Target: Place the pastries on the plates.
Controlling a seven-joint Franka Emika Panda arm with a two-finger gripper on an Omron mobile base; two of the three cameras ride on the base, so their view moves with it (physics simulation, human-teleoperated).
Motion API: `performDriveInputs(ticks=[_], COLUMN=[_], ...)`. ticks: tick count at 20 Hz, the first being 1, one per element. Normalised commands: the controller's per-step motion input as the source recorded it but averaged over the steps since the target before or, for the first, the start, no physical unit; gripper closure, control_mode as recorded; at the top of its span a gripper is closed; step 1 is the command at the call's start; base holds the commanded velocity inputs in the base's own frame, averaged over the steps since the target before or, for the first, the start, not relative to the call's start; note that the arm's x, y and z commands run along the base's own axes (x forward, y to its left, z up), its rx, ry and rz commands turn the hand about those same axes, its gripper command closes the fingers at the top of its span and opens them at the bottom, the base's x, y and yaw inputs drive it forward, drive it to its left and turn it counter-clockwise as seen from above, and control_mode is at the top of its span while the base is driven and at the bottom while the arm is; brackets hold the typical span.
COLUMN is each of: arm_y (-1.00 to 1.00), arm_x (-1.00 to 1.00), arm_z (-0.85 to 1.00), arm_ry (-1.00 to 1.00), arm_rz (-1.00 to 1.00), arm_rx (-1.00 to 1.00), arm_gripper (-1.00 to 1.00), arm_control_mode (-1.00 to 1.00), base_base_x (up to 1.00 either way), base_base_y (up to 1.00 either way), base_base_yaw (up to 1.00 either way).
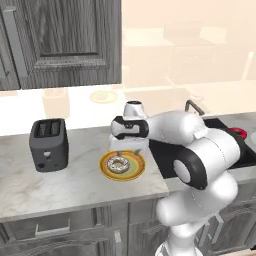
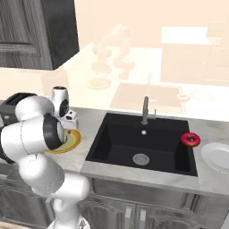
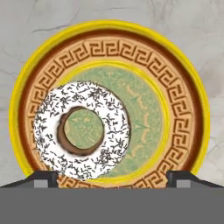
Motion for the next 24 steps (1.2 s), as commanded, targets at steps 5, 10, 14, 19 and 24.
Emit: performDriveInputs(ticks=[5, 10, 14, 19, 24], arm_y=[-0.66, -0.58, -0.52, -0.47, -0.38], arm_x=[-0.85, -0.69, -0.50, -0.45, -0.49], arm_z=[0.46, 0.33, 0.33, 0.24, 0.07], arm_ry=[-0.01, 0.00, 0.00, -0.03, -0.04], arm_rz=[0.00, 0.00, 0.00, 0.00, 0.00], arm_rx=[-0.05, -0.06, -0.01, 0.00, 0.00], arm_gripper=[-1.00, -1.00, -1.00, -1.00, -1.00], arm_control_mode=[-1.00, -1.00, -1.00, -1.00, -1.00], base_base_x=[0.00, 0.00, 0.00, 0.00, 0.00], base_base_y=[0.00, 0.00, 0.00, 0.00, 0.00], base_base_yaw=[0.00, 0.00, 0.00, 0.00, 0.00])
